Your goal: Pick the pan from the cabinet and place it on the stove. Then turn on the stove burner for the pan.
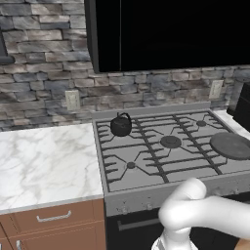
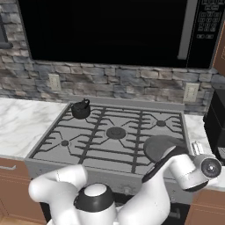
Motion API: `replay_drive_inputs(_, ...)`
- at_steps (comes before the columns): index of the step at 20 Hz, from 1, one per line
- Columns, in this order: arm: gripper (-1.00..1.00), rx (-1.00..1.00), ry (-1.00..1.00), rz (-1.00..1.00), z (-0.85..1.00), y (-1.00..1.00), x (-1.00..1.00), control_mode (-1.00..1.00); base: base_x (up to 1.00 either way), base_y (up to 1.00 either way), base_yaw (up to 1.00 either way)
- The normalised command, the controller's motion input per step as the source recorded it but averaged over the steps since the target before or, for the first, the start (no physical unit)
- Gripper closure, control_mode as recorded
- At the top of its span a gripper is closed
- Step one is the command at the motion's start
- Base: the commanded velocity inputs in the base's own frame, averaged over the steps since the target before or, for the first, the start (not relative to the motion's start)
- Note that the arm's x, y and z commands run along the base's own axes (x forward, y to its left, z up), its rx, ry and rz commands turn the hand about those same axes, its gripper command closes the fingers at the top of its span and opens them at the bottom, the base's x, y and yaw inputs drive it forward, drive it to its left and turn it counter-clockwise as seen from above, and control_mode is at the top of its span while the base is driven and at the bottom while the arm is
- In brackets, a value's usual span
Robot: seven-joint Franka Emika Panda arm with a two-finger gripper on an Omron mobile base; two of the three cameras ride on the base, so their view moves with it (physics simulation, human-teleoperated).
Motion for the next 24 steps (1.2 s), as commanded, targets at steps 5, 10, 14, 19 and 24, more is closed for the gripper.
replay_drive_inputs(5, -1.00, 0.05, 0.00, 0.00, 0.31, 0.00, -0.51, -1.00, 0.00, 0.00, 0.00)
replay_drive_inputs(10, -1.00, 0.03, 0.00, 0.00, 0.05, 0.09, -0.47, -1.00, 0.00, 0.00, 0.00)
replay_drive_inputs(14, -1.00, 0.03, 0.00, 0.00, 0.00, 0.29, -0.39, -1.00, 0.00, 0.00, 0.00)
replay_drive_inputs(19, -1.00, 0.03, 0.00, 0.00, 0.00, 0.31, -0.38, -1.00, 0.00, 0.00, 0.00)
replay_drive_inputs(24, -1.00, 0.04, 0.00, 0.00, 0.00, 0.34, -0.38, -1.00, 0.00, 0.00, 0.00)
